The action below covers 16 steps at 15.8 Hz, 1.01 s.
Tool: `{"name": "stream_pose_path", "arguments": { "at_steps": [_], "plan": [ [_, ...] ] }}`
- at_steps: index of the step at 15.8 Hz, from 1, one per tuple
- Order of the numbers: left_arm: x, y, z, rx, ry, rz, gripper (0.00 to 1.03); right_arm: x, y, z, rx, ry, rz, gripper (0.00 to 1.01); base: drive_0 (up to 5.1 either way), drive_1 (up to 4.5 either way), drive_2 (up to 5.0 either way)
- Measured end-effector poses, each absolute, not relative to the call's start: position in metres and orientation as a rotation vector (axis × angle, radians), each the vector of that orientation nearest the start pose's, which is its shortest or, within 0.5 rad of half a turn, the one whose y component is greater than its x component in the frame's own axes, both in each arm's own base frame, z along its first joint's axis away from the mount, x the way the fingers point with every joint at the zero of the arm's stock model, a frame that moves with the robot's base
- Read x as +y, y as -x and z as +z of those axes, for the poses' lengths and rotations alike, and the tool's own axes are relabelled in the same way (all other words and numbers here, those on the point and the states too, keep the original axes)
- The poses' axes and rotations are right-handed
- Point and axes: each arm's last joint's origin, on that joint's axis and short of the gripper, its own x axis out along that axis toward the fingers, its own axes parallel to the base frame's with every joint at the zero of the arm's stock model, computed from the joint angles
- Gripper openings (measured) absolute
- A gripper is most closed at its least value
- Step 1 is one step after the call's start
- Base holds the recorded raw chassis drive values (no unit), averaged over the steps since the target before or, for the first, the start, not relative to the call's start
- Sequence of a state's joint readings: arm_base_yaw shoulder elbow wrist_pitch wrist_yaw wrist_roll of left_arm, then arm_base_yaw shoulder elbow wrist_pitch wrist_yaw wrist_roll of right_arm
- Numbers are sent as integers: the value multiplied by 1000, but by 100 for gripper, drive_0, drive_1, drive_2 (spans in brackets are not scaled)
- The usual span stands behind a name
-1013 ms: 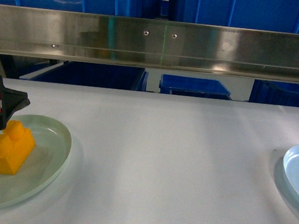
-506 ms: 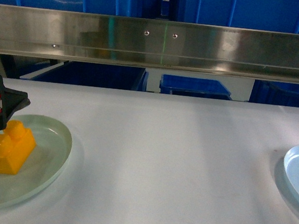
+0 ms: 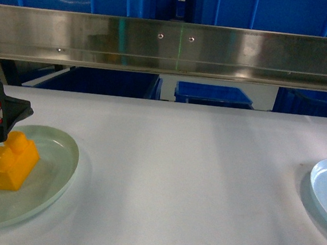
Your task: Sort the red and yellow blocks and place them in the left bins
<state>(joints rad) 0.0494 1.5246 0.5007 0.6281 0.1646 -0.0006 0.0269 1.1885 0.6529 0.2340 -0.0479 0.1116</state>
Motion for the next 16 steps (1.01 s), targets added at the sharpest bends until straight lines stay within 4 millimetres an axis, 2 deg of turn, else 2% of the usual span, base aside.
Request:
{"name": "stream_pose_path", "arguments": {
  "at_steps": [8,12,14,16],
  "plan": [
    [9,-275,152,405,46,-117,98,8,-255,246,307,-114,57,28,0,0,0],
    [3,-291,162,477,80,-154,98,8,-255,246,307,-114,57,28,0,0,0],
    [2,-296,150,622,122,-162,98,8,-255,246,307,-114,57,28,0,0,0],
    [4,-297,143,661,129,-155,98,8,-255,246,307,-114,57,28,0,0,0]
  ]
}}
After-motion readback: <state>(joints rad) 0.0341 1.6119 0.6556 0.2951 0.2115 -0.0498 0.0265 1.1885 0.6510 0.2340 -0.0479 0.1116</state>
